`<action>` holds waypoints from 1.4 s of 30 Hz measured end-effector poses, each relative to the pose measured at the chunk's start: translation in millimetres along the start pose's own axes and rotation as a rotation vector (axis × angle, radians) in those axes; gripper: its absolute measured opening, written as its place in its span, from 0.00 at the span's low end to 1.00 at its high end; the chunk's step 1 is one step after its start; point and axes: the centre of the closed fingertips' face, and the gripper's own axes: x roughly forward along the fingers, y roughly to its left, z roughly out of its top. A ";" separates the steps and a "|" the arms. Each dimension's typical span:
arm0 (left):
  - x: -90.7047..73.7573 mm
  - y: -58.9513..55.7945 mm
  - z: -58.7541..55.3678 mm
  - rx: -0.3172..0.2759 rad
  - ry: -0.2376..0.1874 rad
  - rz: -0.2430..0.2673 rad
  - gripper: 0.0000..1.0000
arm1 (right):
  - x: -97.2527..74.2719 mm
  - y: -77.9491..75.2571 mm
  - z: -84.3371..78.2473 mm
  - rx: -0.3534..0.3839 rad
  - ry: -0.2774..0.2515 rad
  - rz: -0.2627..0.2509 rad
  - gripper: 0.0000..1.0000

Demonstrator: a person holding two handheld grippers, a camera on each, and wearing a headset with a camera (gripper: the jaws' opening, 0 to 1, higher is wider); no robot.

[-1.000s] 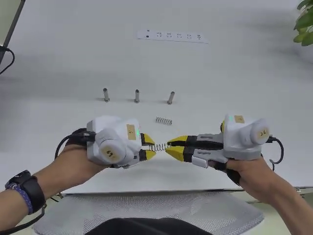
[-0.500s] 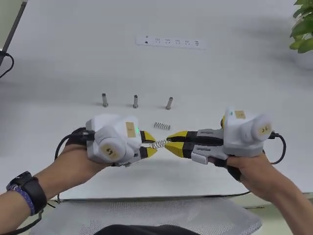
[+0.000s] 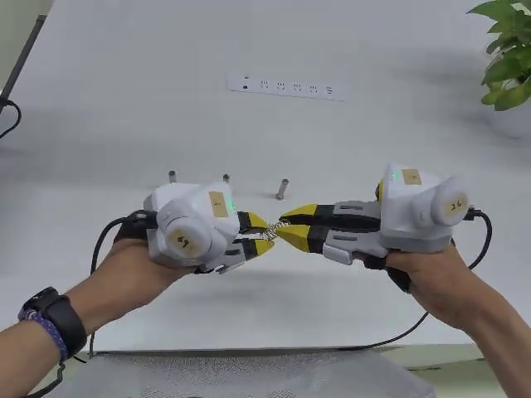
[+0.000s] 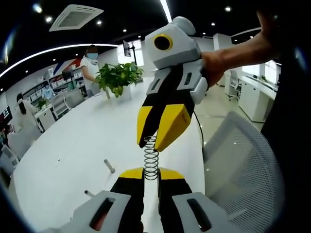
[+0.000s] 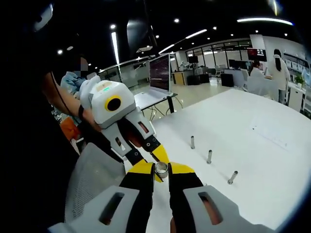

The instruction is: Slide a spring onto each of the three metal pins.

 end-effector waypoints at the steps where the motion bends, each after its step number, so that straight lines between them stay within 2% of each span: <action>1: 0.4 0.1 0.6 0.000 -0.002 0.001 0.02 | 0.5 0.9 1.1 -0.003 0.001 0.002 0.09; 14: -0.5 -2.9 3.0 -0.019 -0.021 0.003 0.02 | -1.5 3.8 -0.3 -0.061 0.061 0.007 0.10; 19: 0.6 -4.7 6.2 -0.018 -0.029 -0.003 0.02 | -8.2 3.0 0.0 -0.099 0.110 0.016 0.20; 25: 1.7 -6.6 7.2 -0.011 -0.026 -0.008 0.02 | -18.3 1.3 4.6 -0.136 0.139 0.011 0.23; 31: 2.0 -8.8 6.1 -0.002 -0.020 -0.017 0.02 | -21.0 7.2 -8.9 -0.220 0.250 0.039 0.25; 35: 2.9 -10.2 3.0 0.009 -0.006 -0.025 0.02 | -22.5 4.7 -13.8 -0.270 0.305 0.049 0.25; 42: 4.8 -12.7 2.5 0.015 0.001 -0.033 0.02 | -19.8 3.7 -16.9 -0.336 0.365 0.070 0.25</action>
